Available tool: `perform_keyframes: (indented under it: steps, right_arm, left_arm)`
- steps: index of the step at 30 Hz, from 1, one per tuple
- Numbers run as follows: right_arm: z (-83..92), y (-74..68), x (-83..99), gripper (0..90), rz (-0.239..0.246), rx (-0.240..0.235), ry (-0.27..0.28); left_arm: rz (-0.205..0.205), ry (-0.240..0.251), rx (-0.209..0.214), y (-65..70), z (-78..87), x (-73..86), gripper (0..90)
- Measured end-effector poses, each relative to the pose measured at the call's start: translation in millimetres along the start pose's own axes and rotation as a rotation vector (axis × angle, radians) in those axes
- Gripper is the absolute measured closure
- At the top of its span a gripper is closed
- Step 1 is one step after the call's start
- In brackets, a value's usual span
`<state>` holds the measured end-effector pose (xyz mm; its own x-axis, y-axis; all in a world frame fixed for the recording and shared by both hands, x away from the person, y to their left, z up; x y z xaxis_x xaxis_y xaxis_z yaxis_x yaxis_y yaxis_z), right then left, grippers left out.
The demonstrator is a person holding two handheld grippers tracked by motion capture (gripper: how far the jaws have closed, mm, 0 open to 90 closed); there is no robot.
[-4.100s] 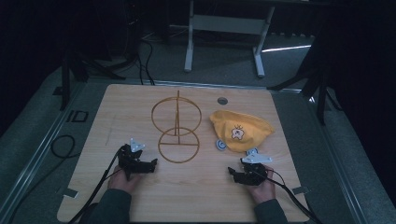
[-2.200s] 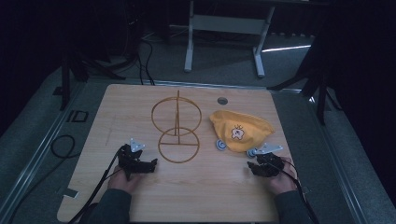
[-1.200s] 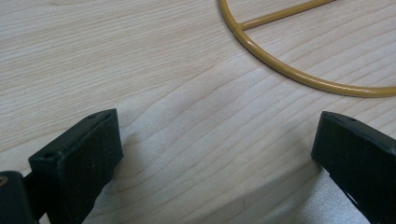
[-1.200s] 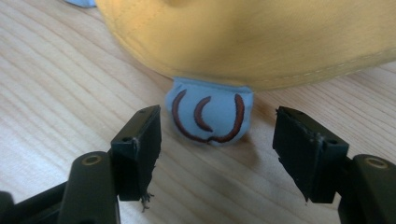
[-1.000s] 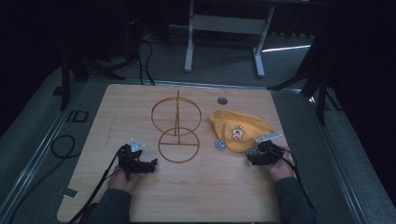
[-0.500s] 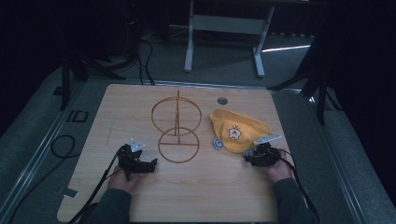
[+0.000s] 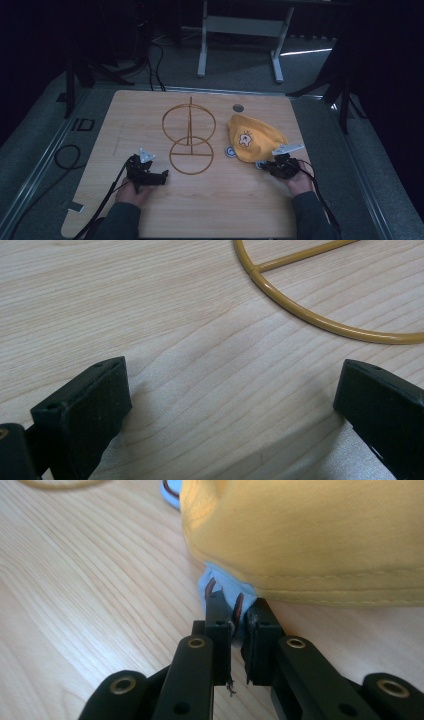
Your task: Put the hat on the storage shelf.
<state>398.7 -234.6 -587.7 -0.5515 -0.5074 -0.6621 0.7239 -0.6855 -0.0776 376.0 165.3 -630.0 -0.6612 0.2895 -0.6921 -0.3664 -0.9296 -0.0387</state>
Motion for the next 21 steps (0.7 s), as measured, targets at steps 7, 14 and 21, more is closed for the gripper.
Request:
perform_keyframes:
  steps: [7,14,21]
  right_arm:
    - [15.4,-8.8,-23.3,83.2,0.043,-0.005,0.053]
    - [31.0,-15.1,-48.8,83.4,0.077,-0.004,0.105]
    - [47.2,-18.7,-73.1,83.4,0.097,-0.001,0.153]
  left_arm:
    - [0.001,0.000,0.000,0.1,0.0,0.0,1.9]
    - [0.003,0.002,0.000,0.2,-0.1,-0.1,1.9]
    - [0.005,0.001,0.000,0.2,0.0,-0.2,1.9]
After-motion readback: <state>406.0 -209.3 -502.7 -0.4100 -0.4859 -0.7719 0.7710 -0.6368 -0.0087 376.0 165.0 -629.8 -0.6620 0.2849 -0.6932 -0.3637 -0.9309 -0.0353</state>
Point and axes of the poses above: each handheld gripper's, and its own axes: z roughly backward along the jaws, x roughly out of its underside, y roughly to its right, the point moved 9 cm from there along -z, roughly forward along the jaws, and after that the axes turned 3 degrees about -x, right-handed, at the moved point
